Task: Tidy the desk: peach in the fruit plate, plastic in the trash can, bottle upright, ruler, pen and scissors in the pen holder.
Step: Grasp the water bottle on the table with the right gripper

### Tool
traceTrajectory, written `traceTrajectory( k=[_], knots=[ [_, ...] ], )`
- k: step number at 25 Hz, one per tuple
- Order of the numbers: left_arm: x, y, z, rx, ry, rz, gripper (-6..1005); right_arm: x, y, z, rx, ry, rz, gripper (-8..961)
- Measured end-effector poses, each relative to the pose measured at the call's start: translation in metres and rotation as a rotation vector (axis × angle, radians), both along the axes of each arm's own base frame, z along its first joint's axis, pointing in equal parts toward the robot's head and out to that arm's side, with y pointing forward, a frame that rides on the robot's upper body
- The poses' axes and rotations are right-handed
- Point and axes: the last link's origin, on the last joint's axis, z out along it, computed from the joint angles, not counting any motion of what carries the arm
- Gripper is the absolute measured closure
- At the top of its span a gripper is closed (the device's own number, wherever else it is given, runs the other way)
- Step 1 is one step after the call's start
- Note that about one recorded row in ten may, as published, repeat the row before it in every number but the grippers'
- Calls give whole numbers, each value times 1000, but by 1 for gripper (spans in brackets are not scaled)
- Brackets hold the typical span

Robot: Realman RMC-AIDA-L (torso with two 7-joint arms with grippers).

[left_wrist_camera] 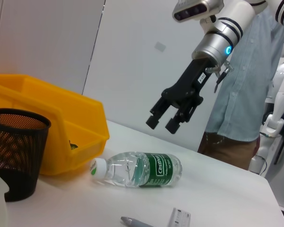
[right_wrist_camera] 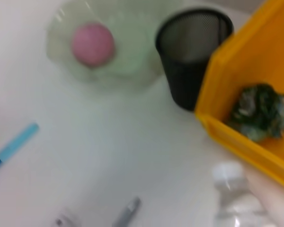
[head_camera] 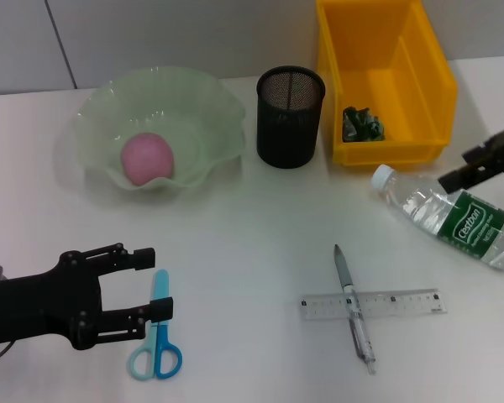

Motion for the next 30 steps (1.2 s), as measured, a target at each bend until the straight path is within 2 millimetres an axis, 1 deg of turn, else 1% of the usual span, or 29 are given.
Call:
traceTrajectory(
  k=[3,7,12,13,24,28,30],
  knots=[
    [0,0,0,-2,0,6,201,4,1,1,-21,-83,-27,193],
    [0,0,0,-2,0,6,201,6,3,0,-31,-140,-25,193],
    [1,1,0,-1,0,3,201,11,7,-7,-46,-216,-18,194],
    [1,2,0,-1,0,2,201,14,9,-11,-53,-240,-15,194],
    [1,1,-2,-1,-1,8,201,23,13,-32,-82,-279,13,194],
    [0,0,-2,-1,-2,9,201,26,13,-44,-98,-293,24,193],
    [0,0,-2,-1,-3,9,201,27,13,-46,-102,-293,26,193]
  ],
)
